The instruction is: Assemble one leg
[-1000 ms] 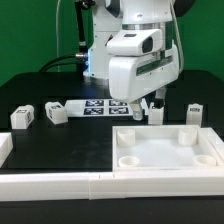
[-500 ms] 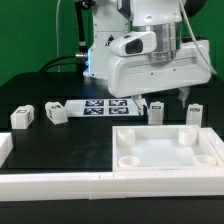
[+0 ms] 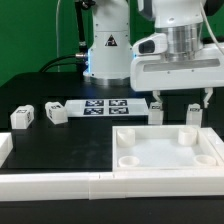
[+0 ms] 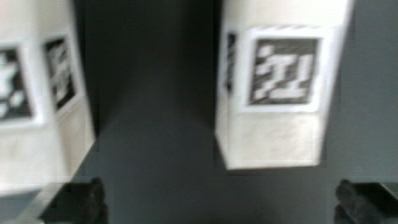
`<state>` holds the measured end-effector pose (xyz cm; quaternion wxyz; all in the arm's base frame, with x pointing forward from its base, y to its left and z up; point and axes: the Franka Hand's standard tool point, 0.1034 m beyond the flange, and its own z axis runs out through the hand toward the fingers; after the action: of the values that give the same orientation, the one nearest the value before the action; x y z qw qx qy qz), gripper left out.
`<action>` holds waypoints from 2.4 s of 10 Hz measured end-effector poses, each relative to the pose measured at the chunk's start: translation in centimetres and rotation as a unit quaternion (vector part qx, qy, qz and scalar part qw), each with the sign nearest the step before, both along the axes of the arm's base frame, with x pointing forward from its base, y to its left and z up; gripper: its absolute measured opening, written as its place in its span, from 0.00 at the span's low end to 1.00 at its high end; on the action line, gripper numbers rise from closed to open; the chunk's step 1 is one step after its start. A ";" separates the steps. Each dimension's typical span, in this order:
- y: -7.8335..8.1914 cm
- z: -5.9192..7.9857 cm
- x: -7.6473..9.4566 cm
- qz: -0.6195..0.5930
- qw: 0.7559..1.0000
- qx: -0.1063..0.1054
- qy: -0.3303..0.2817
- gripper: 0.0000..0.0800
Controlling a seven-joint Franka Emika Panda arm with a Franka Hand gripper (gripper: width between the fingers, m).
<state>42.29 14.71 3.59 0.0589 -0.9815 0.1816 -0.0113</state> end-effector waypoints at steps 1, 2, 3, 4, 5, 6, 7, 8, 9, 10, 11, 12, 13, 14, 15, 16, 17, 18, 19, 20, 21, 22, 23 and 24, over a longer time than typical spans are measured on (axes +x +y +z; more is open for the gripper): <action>0.4 0.0 -0.2 0.007 1.000 0.000 0.000 0.81; 0.1 -0.1 -0.1 0.013 1.000 -0.001 0.002 0.81; 0.0 -0.1 -0.1 0.016 1.000 -0.001 0.010 0.81; 0.0 -0.1 -0.1 0.019 1.000 -0.001 0.010 0.81; -0.2 -0.3 -0.4 0.032 0.999 0.000 0.032 0.81; -0.8 -0.2 -0.8 0.050 0.994 0.010 0.092 0.81; -1.1 -0.1 -0.4 0.053 0.990 0.023 0.132 0.81; -1.6 -0.4 -0.6 0.060 0.985 0.032 0.161 0.81; -1.7 -0.4 -1.3 0.067 0.974 0.046 0.214 0.81; -1.5 -0.4 -1.2 0.076 0.965 0.057 0.243 0.81; -1.3 -0.3 -1.8 0.087 0.947 0.077 0.298 0.81; -1.0 -0.3 -1.9 0.090 0.930 0.094 0.344 0.81; -0.3 -0.5 -1.6 0.097 0.917 0.103 0.374 0.81; 0.2 -0.2 -2.4 0.103 0.894 0.113 0.422 0.81; 0.8 -0.6 -2.3 0.104 0.872 0.121 0.462 0.81; 1.5 -1.2 -1.6 0.101 0.875 0.117 0.459 0.81; 1.8 -1.4 -1.6 0.103 0.877 0.115 0.456 0.81; 1.9 -1.6 -1.8 0.103 0.876 0.113 0.457 0.81; 2.1 -2.0 -2.0 0.099 0.877 0.108 0.457 0.81; 2.2 -2.2 -2.3 0.097 0.877 0.105 0.459 0.81; 2.2 -2.4 -2.6 0.096 0.876 0.105 0.461 0.81; 2.1 -2.7 -2.8 0.094 0.878 0.104 0.458 0.81; 2.1 -2.8 -2.9 0.094 0.878 0.103 0.458 0.81; 2.4 -2.8 -3.0 0.097 0.878 0.101 0.458 0.70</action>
Offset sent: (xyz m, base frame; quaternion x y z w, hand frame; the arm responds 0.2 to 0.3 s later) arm 0.0000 0.0000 0.0000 0.0000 0.0000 0.0000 1.0000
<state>39.29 17.13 0.75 0.0692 -0.8784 0.0926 0.4637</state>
